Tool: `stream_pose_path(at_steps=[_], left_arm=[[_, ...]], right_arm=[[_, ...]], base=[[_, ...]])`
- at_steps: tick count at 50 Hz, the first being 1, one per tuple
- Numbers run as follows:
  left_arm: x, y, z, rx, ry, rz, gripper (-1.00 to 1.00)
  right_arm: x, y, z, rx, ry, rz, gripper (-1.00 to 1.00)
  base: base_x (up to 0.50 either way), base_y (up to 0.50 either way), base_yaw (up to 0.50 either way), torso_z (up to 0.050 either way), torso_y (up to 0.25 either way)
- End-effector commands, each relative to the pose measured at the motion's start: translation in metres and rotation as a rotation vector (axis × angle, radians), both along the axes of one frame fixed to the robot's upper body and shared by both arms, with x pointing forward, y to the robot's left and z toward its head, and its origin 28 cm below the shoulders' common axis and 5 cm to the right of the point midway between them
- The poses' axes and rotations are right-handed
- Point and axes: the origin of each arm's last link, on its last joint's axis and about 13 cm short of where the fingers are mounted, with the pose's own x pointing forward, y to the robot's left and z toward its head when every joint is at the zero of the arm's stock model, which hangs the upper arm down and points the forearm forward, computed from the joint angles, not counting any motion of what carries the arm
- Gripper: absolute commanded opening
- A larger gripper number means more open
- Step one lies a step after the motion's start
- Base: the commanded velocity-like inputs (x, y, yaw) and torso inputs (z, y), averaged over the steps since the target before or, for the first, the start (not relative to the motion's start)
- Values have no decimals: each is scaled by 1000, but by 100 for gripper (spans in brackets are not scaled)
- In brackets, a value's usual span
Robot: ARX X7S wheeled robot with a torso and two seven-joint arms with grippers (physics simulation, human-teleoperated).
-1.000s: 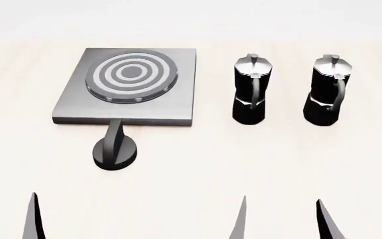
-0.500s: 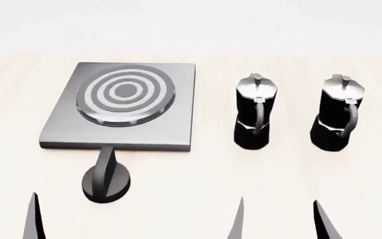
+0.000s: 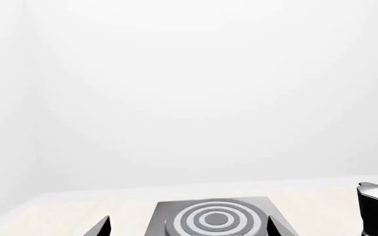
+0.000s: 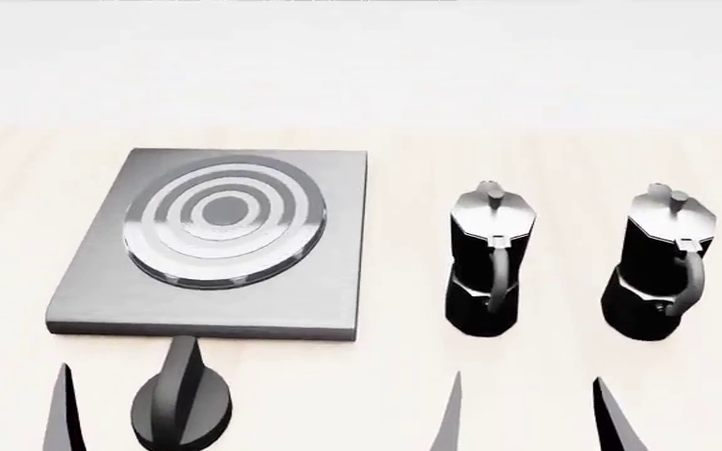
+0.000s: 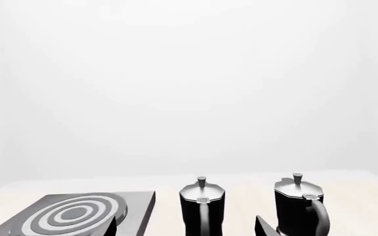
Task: Turn off the stove.
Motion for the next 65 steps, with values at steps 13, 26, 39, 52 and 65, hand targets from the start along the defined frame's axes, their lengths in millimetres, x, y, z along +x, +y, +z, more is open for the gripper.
stream_pose_path(at_steps=[13,26,39,52,65], left_arm=[[2,0,-2,-6,15,-4,100],[2,0,-3,-7,21,-4,100],[2,0,-4,-6,23,-5,100],[2,-1,-4,-2,24,-6,100],[2,-1,-4,3,24,-9,100]], right_arm=[[1,0,0,7,8,2,100],[1,0,-1,8,8,1,100],[0,2,-3,-7,16,31,100],[0,1,-3,-4,8,30,100],[0,2,-4,-3,8,31,100]], base=[[212,0,0,0,1],[246,0,0,0,0],[99,0,0,0,0],[0,0,0,0,0],[0,0,0,0,-29]])
